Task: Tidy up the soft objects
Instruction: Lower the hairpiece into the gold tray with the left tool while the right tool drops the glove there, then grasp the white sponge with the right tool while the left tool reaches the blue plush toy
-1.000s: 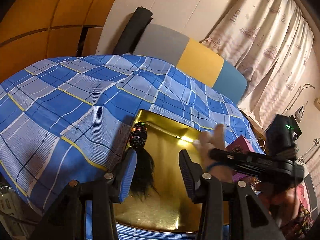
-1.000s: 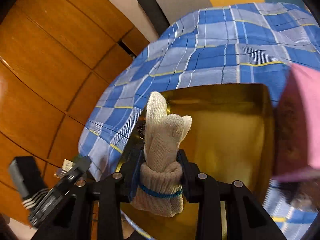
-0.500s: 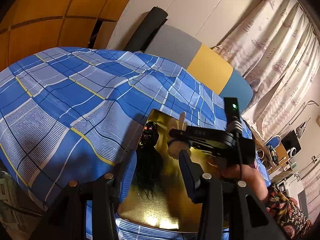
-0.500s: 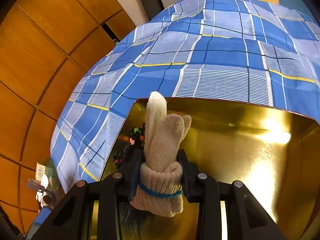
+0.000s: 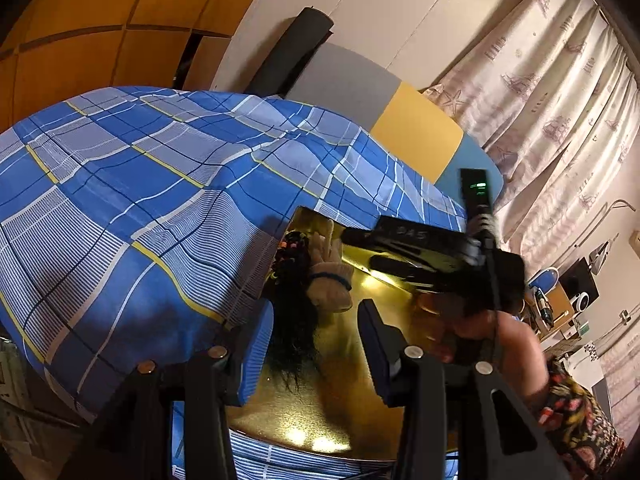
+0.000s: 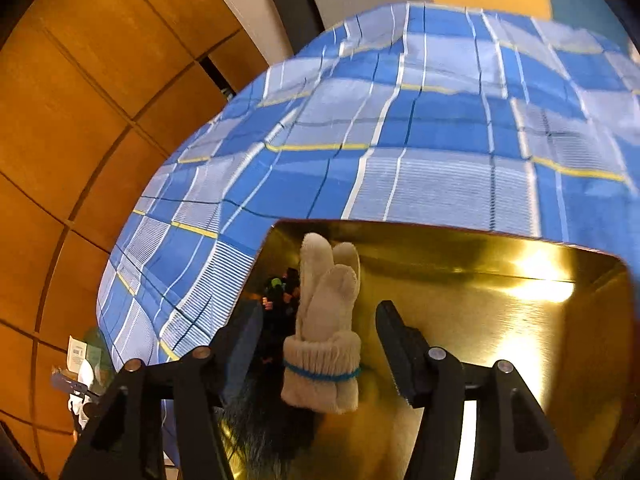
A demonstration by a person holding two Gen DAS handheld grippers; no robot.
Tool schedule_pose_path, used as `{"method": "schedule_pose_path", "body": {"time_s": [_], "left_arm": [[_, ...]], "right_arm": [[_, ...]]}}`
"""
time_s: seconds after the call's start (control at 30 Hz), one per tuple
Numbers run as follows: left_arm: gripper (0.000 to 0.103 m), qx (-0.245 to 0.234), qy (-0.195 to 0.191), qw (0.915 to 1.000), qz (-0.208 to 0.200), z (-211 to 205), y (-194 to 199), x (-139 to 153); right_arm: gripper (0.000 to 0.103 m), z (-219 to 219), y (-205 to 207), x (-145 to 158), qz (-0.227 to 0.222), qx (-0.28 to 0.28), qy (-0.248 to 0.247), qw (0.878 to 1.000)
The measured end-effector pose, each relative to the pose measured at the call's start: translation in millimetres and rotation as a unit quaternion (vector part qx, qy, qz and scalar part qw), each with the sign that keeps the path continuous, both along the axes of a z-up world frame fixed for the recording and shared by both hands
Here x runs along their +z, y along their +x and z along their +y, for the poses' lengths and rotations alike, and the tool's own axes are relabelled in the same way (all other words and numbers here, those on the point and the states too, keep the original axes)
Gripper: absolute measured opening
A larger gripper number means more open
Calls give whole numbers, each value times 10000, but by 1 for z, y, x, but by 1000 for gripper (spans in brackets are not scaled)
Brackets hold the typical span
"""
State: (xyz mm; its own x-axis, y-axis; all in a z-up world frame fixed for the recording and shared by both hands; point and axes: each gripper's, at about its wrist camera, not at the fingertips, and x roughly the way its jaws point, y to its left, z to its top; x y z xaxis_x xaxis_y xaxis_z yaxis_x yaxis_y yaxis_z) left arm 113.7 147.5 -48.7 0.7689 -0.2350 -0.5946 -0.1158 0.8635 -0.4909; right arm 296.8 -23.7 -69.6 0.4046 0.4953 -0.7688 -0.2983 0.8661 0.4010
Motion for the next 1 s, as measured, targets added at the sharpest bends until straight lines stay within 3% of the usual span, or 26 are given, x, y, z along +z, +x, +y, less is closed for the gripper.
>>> {"method": "schedule_pose_path", "body": {"time_s": [0.27,0.53,1.0], "left_arm": [[44,-23,3,10000,30,-4,-2,-4],[44,-416,-139,9990,-113,-25,-7,-2],[44,-1150,6,9920,-527,-73,-23,8]], "right_arm": [[62,-29,-50,35,-158,42,537,9984],[64,-75,-105,73,-687,-37,897,9936],[66,-167,-173,108,-1493,-651,868,9828]]}}
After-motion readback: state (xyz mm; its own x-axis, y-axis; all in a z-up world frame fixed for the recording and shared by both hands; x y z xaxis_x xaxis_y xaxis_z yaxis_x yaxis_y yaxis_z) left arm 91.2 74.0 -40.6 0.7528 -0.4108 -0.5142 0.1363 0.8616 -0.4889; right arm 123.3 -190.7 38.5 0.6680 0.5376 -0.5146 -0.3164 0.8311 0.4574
